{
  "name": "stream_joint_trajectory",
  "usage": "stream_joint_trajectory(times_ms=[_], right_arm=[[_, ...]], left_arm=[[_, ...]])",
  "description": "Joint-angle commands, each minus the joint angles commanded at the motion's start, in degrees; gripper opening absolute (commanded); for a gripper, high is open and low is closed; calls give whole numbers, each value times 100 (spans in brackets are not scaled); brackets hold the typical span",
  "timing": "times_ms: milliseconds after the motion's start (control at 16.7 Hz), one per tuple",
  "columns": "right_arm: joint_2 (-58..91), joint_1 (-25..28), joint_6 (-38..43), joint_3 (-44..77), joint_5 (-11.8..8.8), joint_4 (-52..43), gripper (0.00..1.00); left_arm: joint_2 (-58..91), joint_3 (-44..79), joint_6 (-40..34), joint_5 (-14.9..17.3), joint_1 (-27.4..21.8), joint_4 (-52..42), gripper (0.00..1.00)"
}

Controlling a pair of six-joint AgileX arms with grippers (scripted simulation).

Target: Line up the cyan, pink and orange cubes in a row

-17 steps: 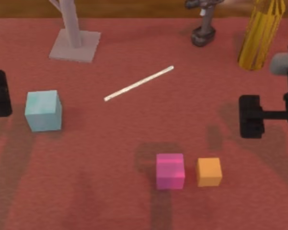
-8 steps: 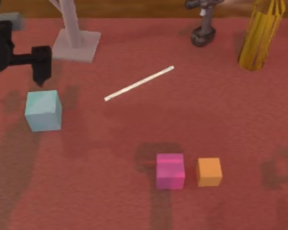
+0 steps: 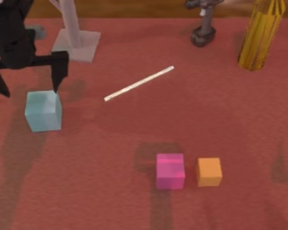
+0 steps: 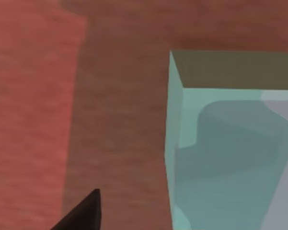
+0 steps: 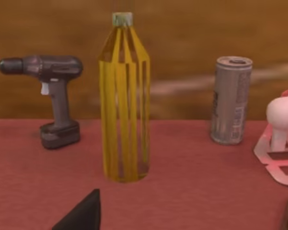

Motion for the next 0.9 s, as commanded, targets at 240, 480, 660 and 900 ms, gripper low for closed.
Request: stream_joint_trajectory(times_ms=[240,480,660,900], right_arm=[[-23,-8,-5,-8,-6,22,100],[-23,-8,-5,-8,-6,22,100],[-23,-8,-5,-8,-6,22,100],[-23,-8,-5,-8,-6,22,100]], left_arm=[[19,23,-3,1,-1,-13,100],[80,-177,16,1,18,225,100],[286,-645,16,3,15,954,100],[537,-1179,15,6,9,1721,100]])
